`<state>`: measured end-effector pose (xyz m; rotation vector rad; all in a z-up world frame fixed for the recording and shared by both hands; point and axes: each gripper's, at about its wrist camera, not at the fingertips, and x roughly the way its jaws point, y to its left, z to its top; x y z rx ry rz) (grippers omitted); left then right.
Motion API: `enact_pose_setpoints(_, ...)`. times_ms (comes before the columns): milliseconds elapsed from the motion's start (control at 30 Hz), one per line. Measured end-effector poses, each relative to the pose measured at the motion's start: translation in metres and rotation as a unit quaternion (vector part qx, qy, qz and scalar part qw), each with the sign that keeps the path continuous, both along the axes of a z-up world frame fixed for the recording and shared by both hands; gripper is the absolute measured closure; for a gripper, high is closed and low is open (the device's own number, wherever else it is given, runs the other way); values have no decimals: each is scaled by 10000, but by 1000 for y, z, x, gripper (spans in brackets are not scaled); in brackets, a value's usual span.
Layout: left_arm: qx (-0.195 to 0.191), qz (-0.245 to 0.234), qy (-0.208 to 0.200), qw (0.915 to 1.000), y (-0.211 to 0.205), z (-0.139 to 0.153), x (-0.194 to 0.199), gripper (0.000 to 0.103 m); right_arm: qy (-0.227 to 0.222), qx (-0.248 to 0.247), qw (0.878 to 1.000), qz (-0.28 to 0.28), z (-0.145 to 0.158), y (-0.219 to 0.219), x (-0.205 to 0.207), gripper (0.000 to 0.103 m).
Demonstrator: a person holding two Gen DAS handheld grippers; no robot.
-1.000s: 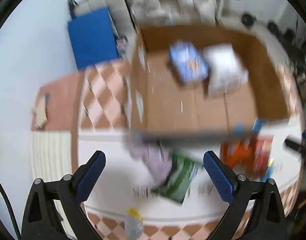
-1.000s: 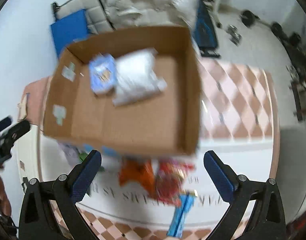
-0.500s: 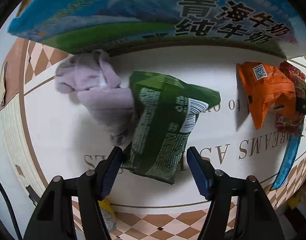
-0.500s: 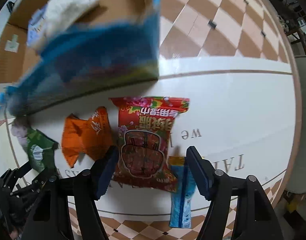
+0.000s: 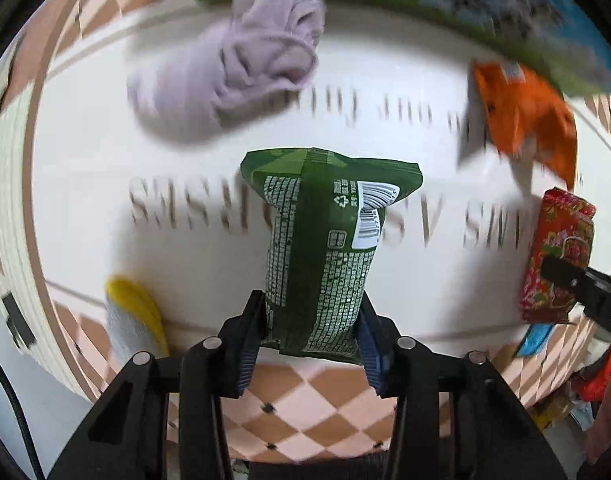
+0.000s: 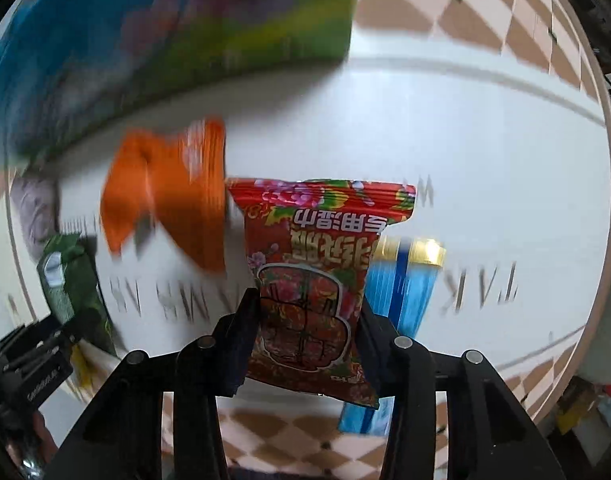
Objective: Organize soft objects
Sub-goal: 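Grasp the green snack bag with the left tool while the right tool grasps the red snack bag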
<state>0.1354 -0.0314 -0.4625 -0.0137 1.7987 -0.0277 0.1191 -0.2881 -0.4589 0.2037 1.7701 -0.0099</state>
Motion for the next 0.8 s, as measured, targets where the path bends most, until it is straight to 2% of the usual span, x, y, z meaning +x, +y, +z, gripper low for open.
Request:
enact_pose_setpoints(200, 111, -36, 22, 9999, -6, -11, -9, 58, 255, 140, 9994, 170, -9, 8, -48, 56)
enact_pose_setpoints(367, 123, -12, -3, 9999, -12, -18, 13, 57, 337, 4, 9994, 86, -17, 4, -54, 49)
enact_pose_setpoints(400, 135, -26, -29, 9999, -13, -18, 14, 57, 343, -11, 9994, 83, -21, 14, -44, 48)
enact_pose_setpoints(533, 190, -53, -146, 9997, -19, -12, 8, 64, 250, -112, 9995, 165, -23, 18, -49, 49)
enact_pose_setpoints(667, 69, -50, -354, 9993, -26, 15, -8, 67, 97, -161, 9992, 354, -16, 39, -54, 56)
enact_pose_setpoints(800, -388, -60, -716, 9967, -35, 74, -7, 67, -142, 177, 9988, 443, 24, 45, -58, 57)
